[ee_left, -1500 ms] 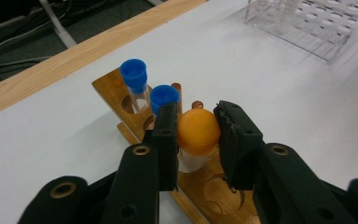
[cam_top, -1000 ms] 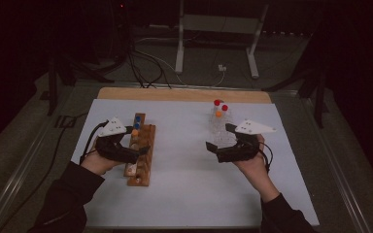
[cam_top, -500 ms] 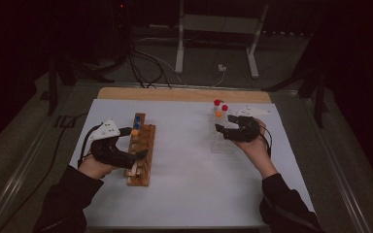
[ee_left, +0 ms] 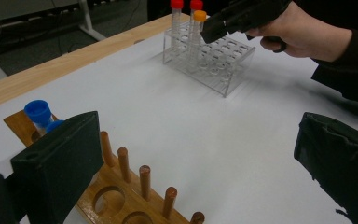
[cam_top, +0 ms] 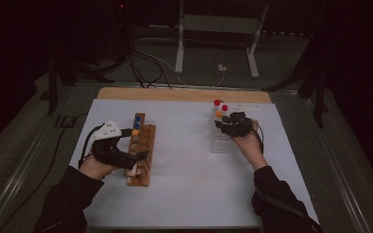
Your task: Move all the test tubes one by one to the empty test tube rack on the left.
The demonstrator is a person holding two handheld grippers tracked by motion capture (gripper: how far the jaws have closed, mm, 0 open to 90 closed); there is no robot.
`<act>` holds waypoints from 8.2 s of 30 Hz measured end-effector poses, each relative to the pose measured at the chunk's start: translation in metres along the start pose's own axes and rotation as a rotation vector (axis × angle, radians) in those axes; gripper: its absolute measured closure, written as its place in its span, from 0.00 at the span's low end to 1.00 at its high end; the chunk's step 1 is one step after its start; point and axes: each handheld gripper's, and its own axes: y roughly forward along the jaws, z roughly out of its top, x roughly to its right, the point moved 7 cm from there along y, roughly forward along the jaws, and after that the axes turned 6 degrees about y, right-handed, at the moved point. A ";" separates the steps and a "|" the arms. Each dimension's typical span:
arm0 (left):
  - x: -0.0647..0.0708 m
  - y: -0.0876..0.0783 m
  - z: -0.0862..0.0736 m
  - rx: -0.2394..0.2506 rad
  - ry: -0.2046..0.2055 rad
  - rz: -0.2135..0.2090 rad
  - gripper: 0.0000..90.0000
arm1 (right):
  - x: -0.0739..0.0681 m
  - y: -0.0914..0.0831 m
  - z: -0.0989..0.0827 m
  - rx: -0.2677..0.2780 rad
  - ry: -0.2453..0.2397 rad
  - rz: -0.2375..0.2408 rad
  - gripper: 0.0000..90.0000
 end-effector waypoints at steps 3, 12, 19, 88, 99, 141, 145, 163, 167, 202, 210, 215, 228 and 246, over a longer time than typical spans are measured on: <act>0.000 0.000 0.000 -0.002 0.002 -0.001 0.02 | 0.001 0.003 0.002 -0.003 0.006 0.001 0.75; -0.001 0.000 -0.001 0.000 -0.008 -0.004 0.02 | -0.001 0.006 0.003 -0.015 -0.012 -0.007 0.83; 0.000 0.000 0.000 -0.006 -0.001 -0.004 0.02 | -0.004 -0.003 0.011 0.000 -0.022 -0.021 0.83; 0.086 0.072 0.042 -0.015 0.193 -0.224 0.60 | -0.175 -0.078 -0.034 0.008 -0.206 0.360 0.83; 0.088 0.078 0.041 -0.027 0.217 -0.240 0.79 | -0.174 -0.081 -0.033 0.017 -0.205 0.357 0.83; -0.020 -0.028 0.042 0.097 0.073 0.160 0.80 | -0.146 -0.099 -0.022 0.124 -0.079 0.312 0.00; -0.027 -0.024 0.032 0.094 0.062 0.183 0.80 | -0.146 -0.099 -0.022 0.123 -0.078 0.314 0.00; -0.038 0.005 -0.021 -0.017 -0.025 0.201 0.80 | -0.142 -0.100 -0.022 0.132 -0.074 0.310 0.00; -0.037 0.010 -0.029 -0.041 -0.029 0.204 0.80 | -0.141 -0.101 -0.022 0.134 -0.070 0.308 0.00; -0.004 -0.002 -0.010 -0.008 -0.010 0.089 0.07 | -0.064 -0.089 0.004 0.172 0.009 0.154 0.00; 0.006 -0.006 -0.003 0.028 -0.001 0.033 0.02 | -0.026 -0.067 0.003 0.126 0.017 0.079 0.00; 0.008 -0.006 -0.004 0.024 -0.001 0.013 0.02 | -0.009 -0.053 0.007 0.107 0.029 0.069 0.00; 0.009 -0.007 -0.004 0.019 0.007 0.001 0.02 | 0.014 -0.017 0.014 0.042 0.042 0.027 0.23; 0.009 -0.009 -0.003 0.024 0.017 -0.005 0.02 | 0.034 0.011 0.009 -0.016 0.040 -0.022 0.74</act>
